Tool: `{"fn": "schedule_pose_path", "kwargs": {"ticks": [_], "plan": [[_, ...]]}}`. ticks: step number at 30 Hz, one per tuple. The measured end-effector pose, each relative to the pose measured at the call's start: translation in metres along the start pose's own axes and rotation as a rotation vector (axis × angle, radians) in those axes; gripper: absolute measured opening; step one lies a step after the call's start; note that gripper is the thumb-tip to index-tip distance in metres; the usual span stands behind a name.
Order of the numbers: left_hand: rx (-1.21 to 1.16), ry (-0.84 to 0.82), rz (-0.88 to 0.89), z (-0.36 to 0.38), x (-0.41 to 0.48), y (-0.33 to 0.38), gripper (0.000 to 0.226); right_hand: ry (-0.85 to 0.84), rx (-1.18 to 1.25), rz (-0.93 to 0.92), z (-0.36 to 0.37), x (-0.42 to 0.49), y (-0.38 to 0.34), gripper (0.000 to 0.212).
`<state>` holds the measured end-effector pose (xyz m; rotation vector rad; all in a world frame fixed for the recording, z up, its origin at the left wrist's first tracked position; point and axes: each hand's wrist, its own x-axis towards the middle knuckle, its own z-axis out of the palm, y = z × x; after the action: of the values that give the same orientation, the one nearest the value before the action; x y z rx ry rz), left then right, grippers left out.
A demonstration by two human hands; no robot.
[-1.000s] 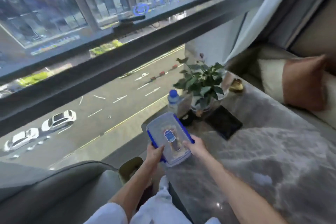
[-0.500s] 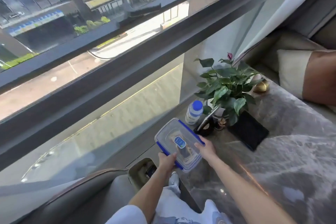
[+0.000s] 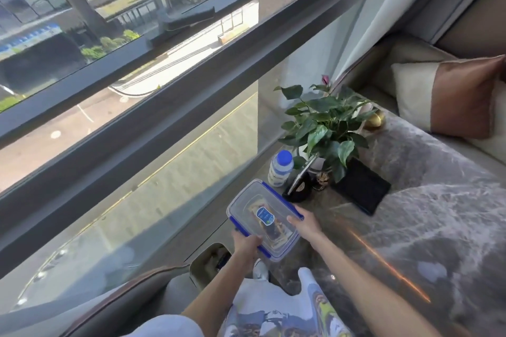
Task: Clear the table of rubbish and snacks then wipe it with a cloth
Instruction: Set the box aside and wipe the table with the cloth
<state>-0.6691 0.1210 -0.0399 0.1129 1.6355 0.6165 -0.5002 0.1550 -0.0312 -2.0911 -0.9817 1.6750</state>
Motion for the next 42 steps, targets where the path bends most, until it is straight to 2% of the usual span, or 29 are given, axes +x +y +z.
{"fn": "schedule_pose_path", "kwargs": {"ticks": [2, 4, 5, 7, 9, 10, 12, 16, 22, 25, 30, 33, 37, 40, 42], "plan": [[0.114, 0.152, 0.066, 0.005, -0.012, 0.013, 0.067, -0.022, -0.025, -0.004, -0.009, -0.003, -0.001, 0.06], [0.375, 0.273, 0.201, 0.012, -0.026, 0.028, 0.071, 0.011, -0.025, -0.013, -0.021, -0.006, 0.002, 0.062], [0.528, 0.282, 0.291, 0.017, -0.032, 0.033, 0.072, 0.056, -0.013, -0.015, -0.029, -0.007, 0.005, 0.058], [0.756, 0.198, 0.499, 0.036, -0.043, 0.041, 0.061, 0.176, 0.024, -0.005, -0.047, -0.01, 0.012, 0.046], [0.822, -0.042, 0.606, 0.068, -0.054, 0.043, 0.033, 0.274, 0.067, 0.018, -0.071, -0.011, 0.019, 0.04], [0.845, -0.156, 0.606, 0.088, -0.058, 0.042, 0.02, 0.314, 0.087, 0.033, -0.084, -0.012, 0.022, 0.041], [0.927, -0.285, 0.578, 0.133, -0.059, 0.042, 0.02, 0.395, 0.096, 0.059, -0.111, -0.012, 0.028, 0.045], [1.091, -0.371, 0.573, 0.217, -0.045, 0.043, 0.023, 0.459, 0.036, 0.112, -0.157, -0.004, 0.038, 0.045], [1.096, -0.347, 0.508, 0.293, -0.017, 0.056, 0.045, 0.353, -0.135, 0.134, -0.2, 0.028, 0.043, 0.054], [1.07, -0.307, 0.492, 0.314, -0.004, 0.062, 0.041, 0.258, -0.294, 0.088, -0.212, 0.049, 0.041, 0.062], [1.229, -0.268, 0.527, 0.339, 0.019, 0.074, 0.04, 0.069, -0.539, 0.101, -0.22, 0.077, 0.049, 0.067], [1.345, -0.277, 0.502, 0.35, 0.032, 0.071, 0.048, 0.128, -0.655, 0.121, -0.218, 0.083, 0.057, 0.066], [1.436, -0.179, 0.517, 0.358, 0.044, 0.063, 0.054, 0.208, -0.793, 0.109, -0.21, 0.087, 0.06, 0.068], [1.466, -0.118, 0.48, 0.362, 0.052, 0.06, 0.061, 0.229, -0.772, 0.105, -0.208, 0.092, 0.064, 0.067], [1.475, -0.115, 0.493, 0.364, 0.054, 0.059, 0.052, 0.24, -0.745, 0.092, -0.209, 0.094, 0.068, 0.069]]}}
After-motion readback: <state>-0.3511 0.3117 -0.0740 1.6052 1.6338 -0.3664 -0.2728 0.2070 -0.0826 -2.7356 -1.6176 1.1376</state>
